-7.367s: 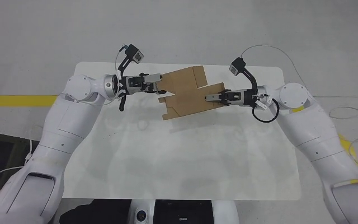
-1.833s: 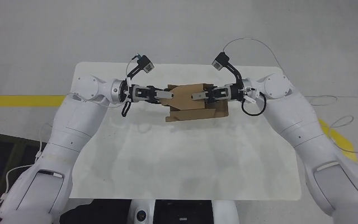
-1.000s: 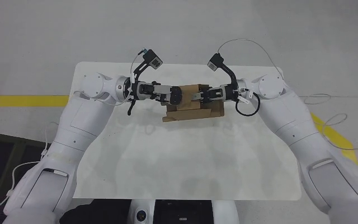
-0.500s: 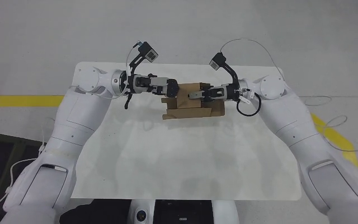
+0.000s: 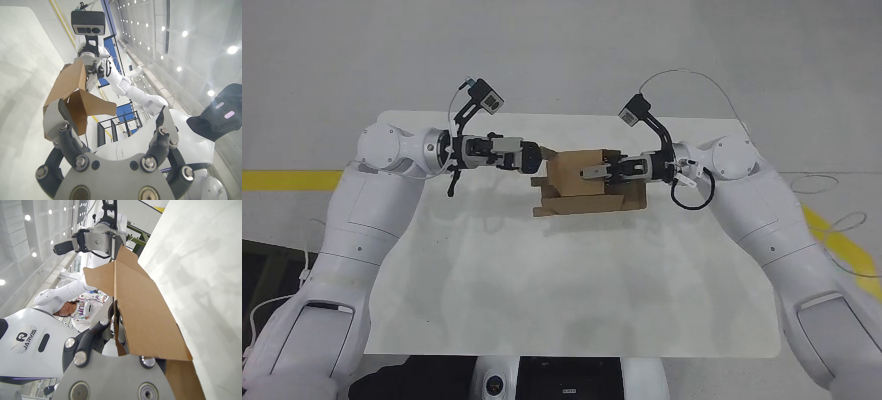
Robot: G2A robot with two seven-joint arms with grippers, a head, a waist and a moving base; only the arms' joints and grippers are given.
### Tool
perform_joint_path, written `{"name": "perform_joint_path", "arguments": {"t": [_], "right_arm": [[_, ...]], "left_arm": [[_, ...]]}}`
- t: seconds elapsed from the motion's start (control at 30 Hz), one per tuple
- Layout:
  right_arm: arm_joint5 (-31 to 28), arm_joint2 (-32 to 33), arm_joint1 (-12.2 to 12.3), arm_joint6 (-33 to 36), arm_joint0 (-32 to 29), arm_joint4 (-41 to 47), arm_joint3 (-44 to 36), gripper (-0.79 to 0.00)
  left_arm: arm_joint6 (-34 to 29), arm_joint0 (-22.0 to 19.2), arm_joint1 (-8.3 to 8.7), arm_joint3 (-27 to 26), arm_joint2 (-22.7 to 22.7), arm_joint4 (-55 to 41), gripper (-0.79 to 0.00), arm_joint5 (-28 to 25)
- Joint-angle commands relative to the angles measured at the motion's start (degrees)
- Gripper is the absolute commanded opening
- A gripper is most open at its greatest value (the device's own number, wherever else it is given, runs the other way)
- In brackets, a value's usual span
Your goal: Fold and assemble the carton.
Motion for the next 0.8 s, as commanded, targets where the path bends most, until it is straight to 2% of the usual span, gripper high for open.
{"name": "perform_joint_path", "arguments": {"t": [0.0, 0.43, 0.77], "right_arm": [[0.3, -0.2, 0.0, 0.3, -0.3, -0.1, -0.9, -0.785], [1.7, -0.8, 0.2, 1.7, -1.0, -0.1, -4.6, -0.785], [2.0, -1.6, -0.1, 2.0, -0.6, 0.1, -4.4, -0.785]], "left_arm": [[0.1, -0.1, -0.01, 0.1, 0.0, 0.1, 0.0, -0.1], [0.1, -1.2, -0.93, 0.2, 2.3, -0.8, 0.0, -0.1], [-0.6, -2.0, -1.83, -0.5, 4.6, -1.4, 0.0, 0.6]]}}
